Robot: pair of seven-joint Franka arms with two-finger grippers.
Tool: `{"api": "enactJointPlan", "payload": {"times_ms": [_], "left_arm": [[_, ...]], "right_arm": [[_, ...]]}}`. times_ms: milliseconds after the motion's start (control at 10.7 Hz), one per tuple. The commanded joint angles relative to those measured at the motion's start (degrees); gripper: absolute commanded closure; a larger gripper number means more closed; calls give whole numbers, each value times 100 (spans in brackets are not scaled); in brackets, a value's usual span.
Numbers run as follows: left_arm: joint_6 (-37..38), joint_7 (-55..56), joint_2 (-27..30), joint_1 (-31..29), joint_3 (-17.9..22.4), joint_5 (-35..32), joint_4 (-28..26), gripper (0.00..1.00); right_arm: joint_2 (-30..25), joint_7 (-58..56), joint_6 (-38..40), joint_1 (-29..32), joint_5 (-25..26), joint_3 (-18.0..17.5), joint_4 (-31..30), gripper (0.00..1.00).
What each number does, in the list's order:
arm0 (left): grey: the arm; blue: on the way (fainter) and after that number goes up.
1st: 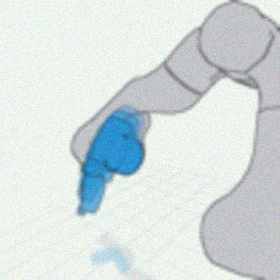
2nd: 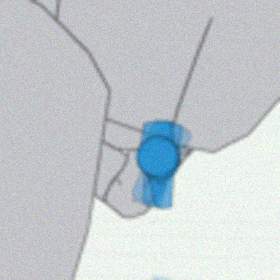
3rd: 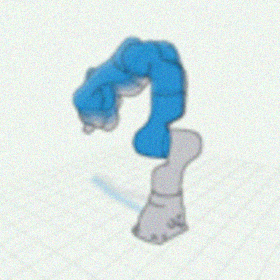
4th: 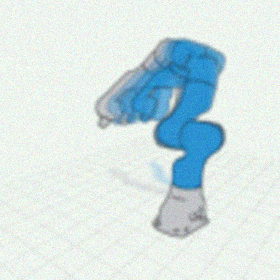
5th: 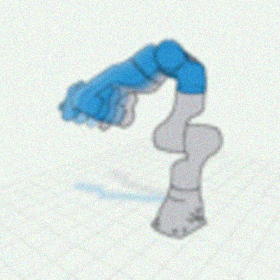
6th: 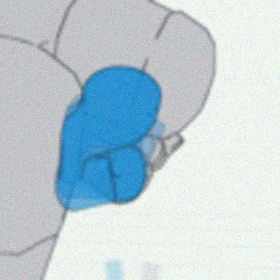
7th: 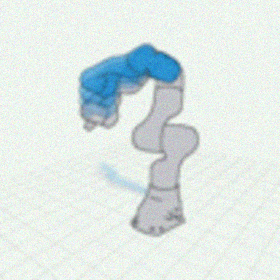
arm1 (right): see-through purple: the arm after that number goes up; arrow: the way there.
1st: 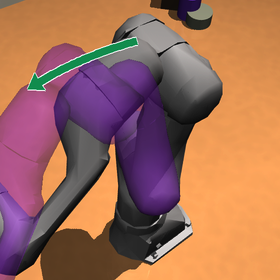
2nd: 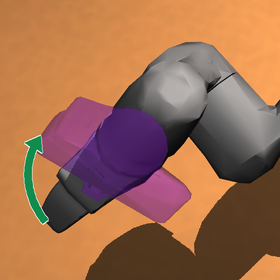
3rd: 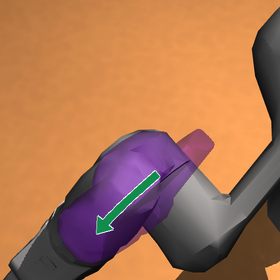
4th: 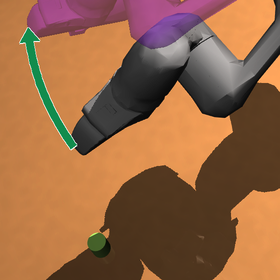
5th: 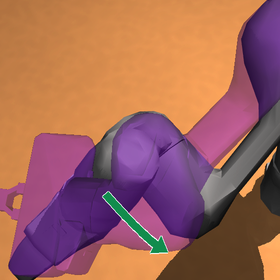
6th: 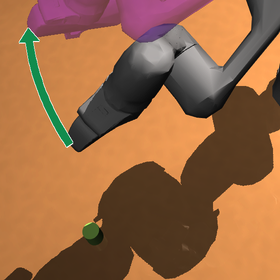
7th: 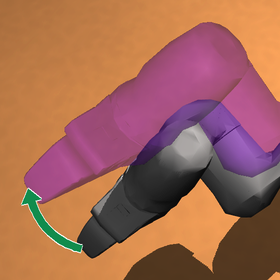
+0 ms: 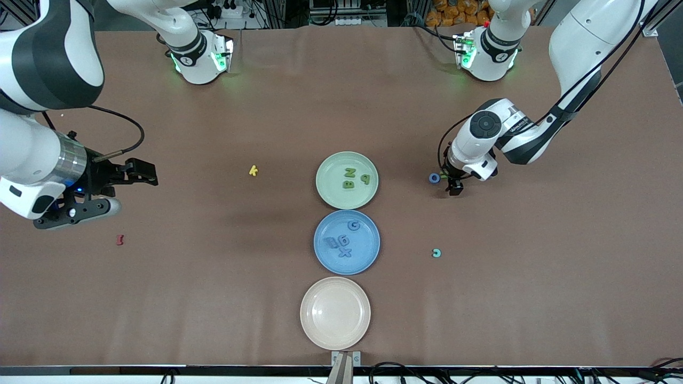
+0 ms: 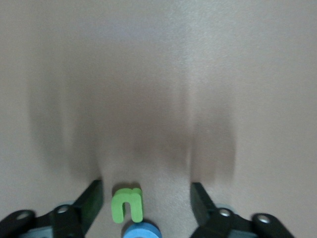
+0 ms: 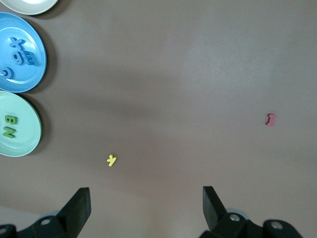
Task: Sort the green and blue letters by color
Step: 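Lower the left gripper onto the green n beside the blue o, then close the left gripper on the green n and lift it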
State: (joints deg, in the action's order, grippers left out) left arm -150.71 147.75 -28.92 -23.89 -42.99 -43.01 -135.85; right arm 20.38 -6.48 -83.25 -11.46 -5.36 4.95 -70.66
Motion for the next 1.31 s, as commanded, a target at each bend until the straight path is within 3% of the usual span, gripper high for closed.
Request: {"api": "enactJointPlan", "payload": {"times_ms": [0,653,1213], "left_arm": [[59,246,106,43,-148,-182,-56,100],[261,237,500,7,-403,-112,-30,100],[270,193,616,69,-1201,-120,163,100]], "right_arm": [[19,-73,-86,73,8,-55,0,0],[19,-178,-86,3,-1,-64,0,0],[19,-371,-122,-41,17,-73,9,0]]}}
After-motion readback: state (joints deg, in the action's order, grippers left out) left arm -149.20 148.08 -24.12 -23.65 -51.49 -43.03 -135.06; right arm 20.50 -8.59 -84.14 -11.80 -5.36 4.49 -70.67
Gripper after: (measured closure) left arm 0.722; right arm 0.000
